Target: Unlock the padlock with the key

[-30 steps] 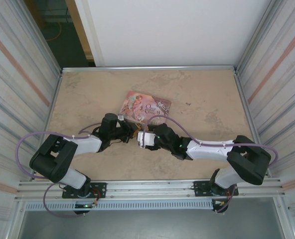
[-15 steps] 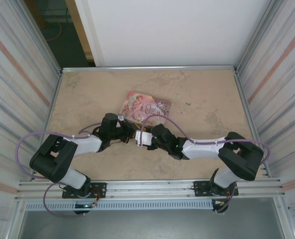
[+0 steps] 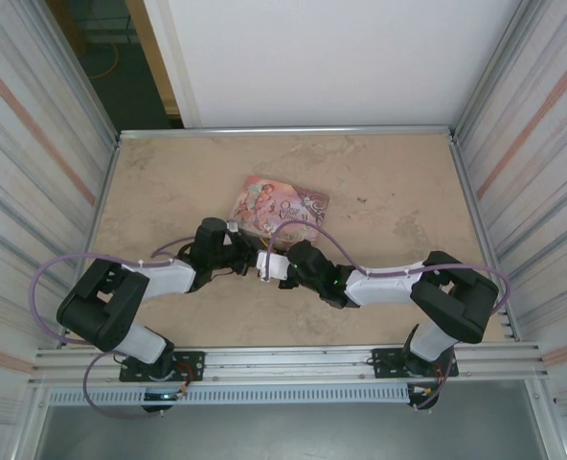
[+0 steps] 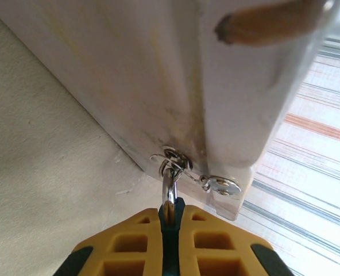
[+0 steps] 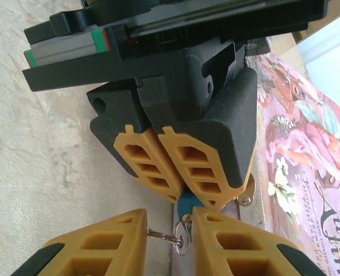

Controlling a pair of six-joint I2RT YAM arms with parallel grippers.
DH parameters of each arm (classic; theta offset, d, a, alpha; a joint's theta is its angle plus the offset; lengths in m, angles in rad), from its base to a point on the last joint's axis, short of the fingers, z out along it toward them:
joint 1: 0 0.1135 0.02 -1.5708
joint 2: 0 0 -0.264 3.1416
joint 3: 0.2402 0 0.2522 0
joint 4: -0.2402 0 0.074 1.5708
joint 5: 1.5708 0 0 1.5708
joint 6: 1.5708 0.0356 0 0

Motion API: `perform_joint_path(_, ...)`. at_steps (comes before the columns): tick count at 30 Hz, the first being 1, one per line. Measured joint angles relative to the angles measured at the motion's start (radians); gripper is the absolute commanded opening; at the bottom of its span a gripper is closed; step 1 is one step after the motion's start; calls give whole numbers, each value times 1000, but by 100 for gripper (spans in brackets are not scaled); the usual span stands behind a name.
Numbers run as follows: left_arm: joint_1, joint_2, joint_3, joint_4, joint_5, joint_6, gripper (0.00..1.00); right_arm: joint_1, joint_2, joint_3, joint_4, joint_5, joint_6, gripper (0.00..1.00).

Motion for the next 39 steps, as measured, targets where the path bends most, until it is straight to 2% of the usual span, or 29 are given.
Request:
perform_joint_path(9,0,0,0,3,0,-9,0,5,11,0,9,16,0,16)
perform_joint_path(22,0,0,0,3,1,-9,0,5,24,0,10,79,0,15)
perform_joint_path(29,0,0,0,3,0,-10,0,6,26,0,11,82,0,9)
perform_joint_path(35,0,0,0,2,-5,-13,0,6,29,0,15,83,3,0)
perform_joint_path(39,0,0,0,2,-8,-16,0,6,31,0,18,85,16,0)
